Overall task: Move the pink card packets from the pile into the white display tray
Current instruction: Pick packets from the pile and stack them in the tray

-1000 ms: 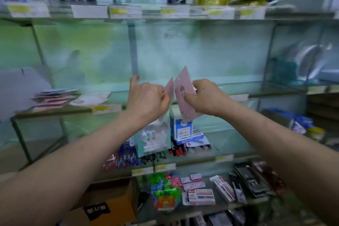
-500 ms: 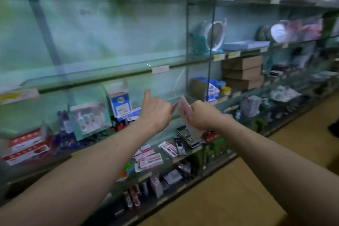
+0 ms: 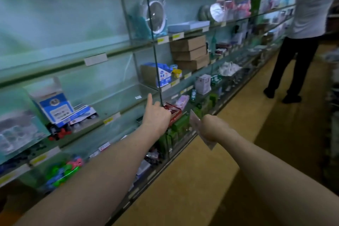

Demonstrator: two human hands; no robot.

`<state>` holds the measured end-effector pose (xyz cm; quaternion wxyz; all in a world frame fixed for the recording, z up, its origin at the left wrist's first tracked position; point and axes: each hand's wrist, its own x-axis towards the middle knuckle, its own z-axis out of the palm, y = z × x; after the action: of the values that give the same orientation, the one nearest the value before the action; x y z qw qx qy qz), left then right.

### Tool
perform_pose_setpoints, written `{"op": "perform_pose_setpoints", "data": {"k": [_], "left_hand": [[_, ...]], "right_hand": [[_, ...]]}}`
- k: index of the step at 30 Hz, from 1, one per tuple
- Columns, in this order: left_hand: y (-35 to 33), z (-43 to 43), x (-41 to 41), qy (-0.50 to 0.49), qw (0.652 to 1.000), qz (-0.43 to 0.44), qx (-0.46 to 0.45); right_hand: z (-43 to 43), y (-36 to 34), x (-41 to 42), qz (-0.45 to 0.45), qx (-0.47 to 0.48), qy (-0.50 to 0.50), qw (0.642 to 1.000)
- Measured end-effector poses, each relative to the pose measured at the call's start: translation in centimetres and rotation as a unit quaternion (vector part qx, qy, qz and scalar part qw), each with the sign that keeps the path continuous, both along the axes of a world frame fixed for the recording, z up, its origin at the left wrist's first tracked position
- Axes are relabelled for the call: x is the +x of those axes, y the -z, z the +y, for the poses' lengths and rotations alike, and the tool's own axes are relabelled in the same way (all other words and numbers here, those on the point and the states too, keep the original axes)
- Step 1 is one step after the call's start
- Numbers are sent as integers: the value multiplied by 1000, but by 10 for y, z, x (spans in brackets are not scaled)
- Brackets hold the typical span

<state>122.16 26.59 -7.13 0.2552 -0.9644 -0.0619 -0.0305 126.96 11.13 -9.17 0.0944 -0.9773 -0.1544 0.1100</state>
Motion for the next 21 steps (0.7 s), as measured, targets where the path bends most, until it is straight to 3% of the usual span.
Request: {"op": "perform_pose_setpoints", "data": {"k": [8,21], "left_hand": [[22,-28,85,78,997,-6,-13],[30,-50,247,105,994,19,-16]], "right_hand": [[-34,21,70,-28,13,75,997],[-60,23,206,-12,7,104,994]]}}
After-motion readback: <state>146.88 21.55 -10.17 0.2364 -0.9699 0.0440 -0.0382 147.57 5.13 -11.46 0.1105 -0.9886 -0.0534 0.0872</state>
